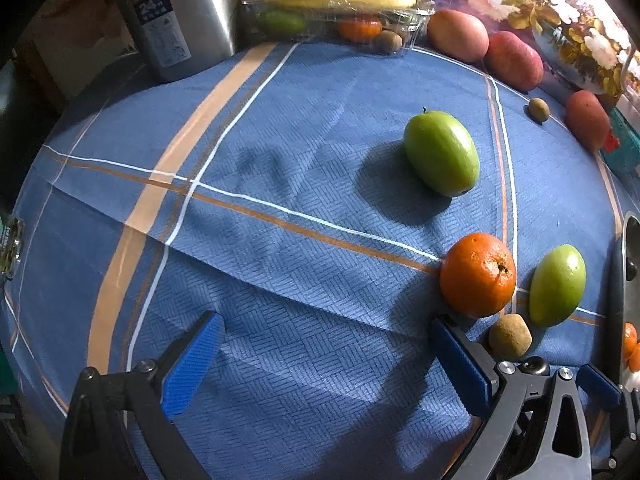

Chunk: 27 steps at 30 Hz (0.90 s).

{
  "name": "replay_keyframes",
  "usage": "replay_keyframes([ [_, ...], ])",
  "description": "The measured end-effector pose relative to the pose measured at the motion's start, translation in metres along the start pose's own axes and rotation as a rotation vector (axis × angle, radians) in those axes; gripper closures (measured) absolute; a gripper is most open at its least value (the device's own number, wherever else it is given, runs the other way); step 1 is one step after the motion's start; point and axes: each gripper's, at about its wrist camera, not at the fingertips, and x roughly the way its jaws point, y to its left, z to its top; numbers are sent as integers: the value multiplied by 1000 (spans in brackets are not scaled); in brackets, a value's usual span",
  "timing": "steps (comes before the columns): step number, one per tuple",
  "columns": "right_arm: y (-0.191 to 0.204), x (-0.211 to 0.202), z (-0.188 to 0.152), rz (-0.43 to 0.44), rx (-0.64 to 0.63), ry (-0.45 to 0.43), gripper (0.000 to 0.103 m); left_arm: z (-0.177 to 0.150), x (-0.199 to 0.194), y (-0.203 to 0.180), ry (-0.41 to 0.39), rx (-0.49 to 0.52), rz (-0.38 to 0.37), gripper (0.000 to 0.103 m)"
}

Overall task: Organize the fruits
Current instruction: 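Withdraw both open grippers from the plate back toward the fruit cluster, then close the right gripper on a dark plum while the left gripper closes on a small brown potato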

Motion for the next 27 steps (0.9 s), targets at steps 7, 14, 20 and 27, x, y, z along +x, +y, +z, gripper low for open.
replay_keyframes([
  [7, -4, -8, 9, -1, 5, -1, 10, -2, -2, -2, -1, 6, 1, 0],
  [14, 10, -24, 8, 18, -63, -31, 38, 3, -6, 4, 18, -13, -41, 1],
  [20, 17, -29, 7, 32, -94, -40, 55, 9, -20, 18, 30, -98, -150, 6],
  [27, 24, -35, 7, 74, -102, -39, 73, 15, -39, 18, 3, -99, -170, 6],
])
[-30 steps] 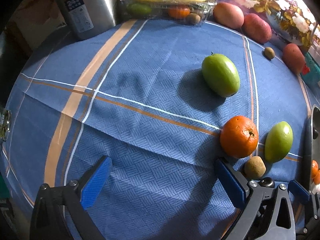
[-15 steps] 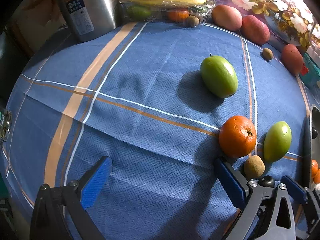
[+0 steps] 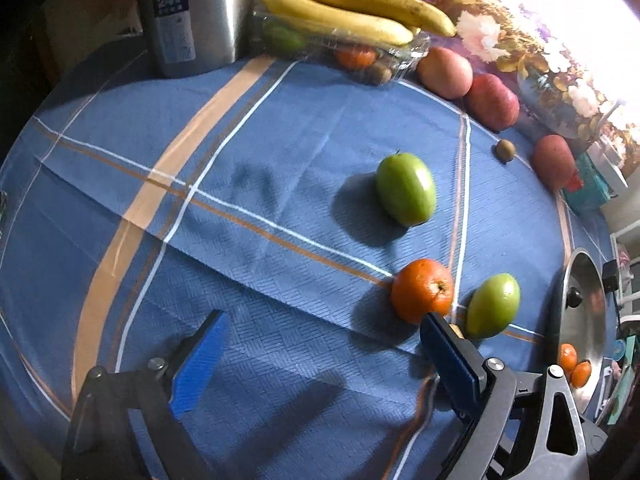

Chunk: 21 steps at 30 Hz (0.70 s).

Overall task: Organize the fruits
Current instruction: 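Close the right gripper on a dark plum while the left gripper closes on a small brown potato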

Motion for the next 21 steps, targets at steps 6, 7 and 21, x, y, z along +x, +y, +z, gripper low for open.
replay_keyframes([
  [6, -2, -3, -1, 34, 1, -12, 74, 1, -11, -6, -32, 9, -11, 7],
  [7, -2, -8, -1, 39, 3, -24, 74, 0, -13, -7, -35, 11, -14, 8],
  [21, -53, -56, 7, -44, 102, -116, 74, -14, 1, -56, 25, 156, -47, 30],
])
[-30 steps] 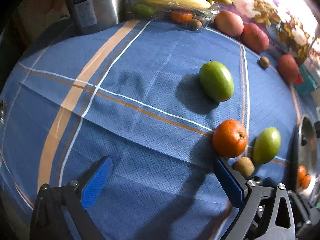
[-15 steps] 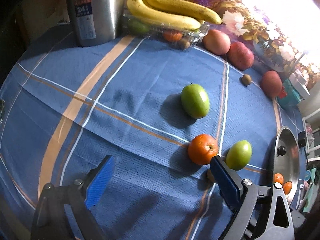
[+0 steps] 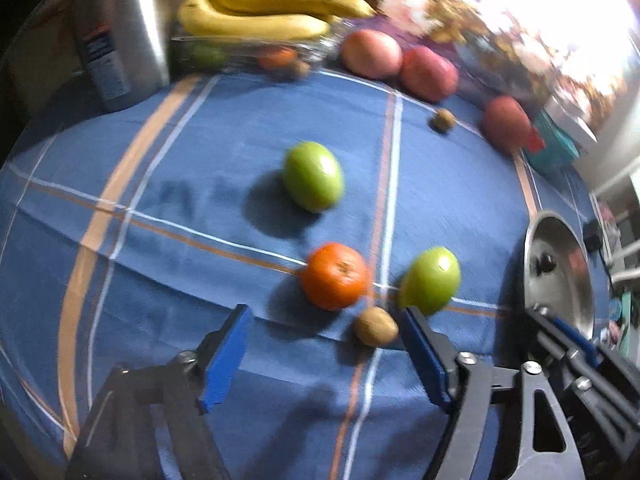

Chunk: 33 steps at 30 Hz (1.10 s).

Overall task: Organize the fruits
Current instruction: 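Close the right gripper on a dark plum while the left gripper closes on a small brown potato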

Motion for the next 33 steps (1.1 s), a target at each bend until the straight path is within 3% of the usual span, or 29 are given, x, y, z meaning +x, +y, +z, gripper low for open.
replay_keyframes([
  [3, -13, -9, 2, 1, 36, -18, 74, -2, 8, -12, 29, 39, -9, 38],
  [8, -24, -19, 3, 15, 56, -37, 74, -2, 18, -29, 50, 92, 12, 38],
  [12, -29, -18, 5, 29, 70, -34, 75, -2, 29, -40, 71, 115, 17, 48],
  [15, -32, -16, 5, 33, 74, -32, 75, -1, 33, -46, 68, 139, 45, 49],
  [25, -42, -20, 6, 67, 105, -37, 75, 0, 29, -47, 64, 146, 49, 73],
  [33, -45, -24, 8, 85, 115, -46, 75, 1, 20, -45, 58, 144, 54, 74],
])
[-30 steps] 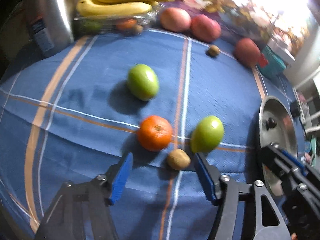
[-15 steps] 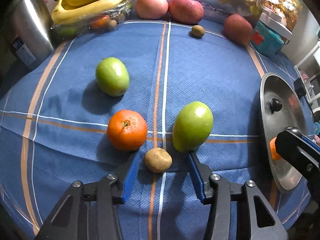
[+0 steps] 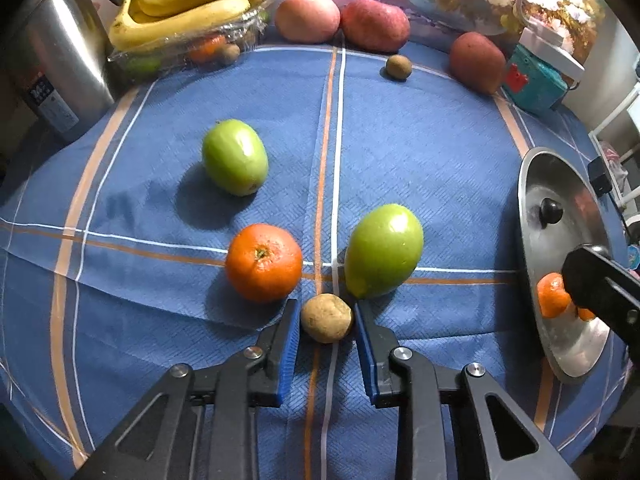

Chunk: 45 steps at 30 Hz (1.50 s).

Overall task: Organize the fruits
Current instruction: 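Close the right gripper on a dark plum while the left gripper closes on a small brown potato, then carry the plum with the right gripper over the steel plate while the left carries the potato, then open both grippers to drop the plum and potato into the plate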

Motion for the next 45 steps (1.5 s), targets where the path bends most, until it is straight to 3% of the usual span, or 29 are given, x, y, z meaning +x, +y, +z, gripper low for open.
replay_keyframes([
  [9, -7, 4, 1, 9, 35, 24, 75, 5, -32, 2, -74, -11, -3, 74],
  [15, -22, 10, 4, 5, 77, 46, 74, 8, -44, -24, -120, 37, -16, 74],
  [23, -81, 6, 7, -124, 227, 30, 74, 3, -53, -77, -150, 138, -77, 74],
  [31, -126, -12, 5, -190, 298, -14, 74, 1, -51, -127, -177, 249, -112, 74],
  [45, -141, -14, 4, -232, 303, -45, 74, 0, -36, -147, -199, 317, -102, 73],
])
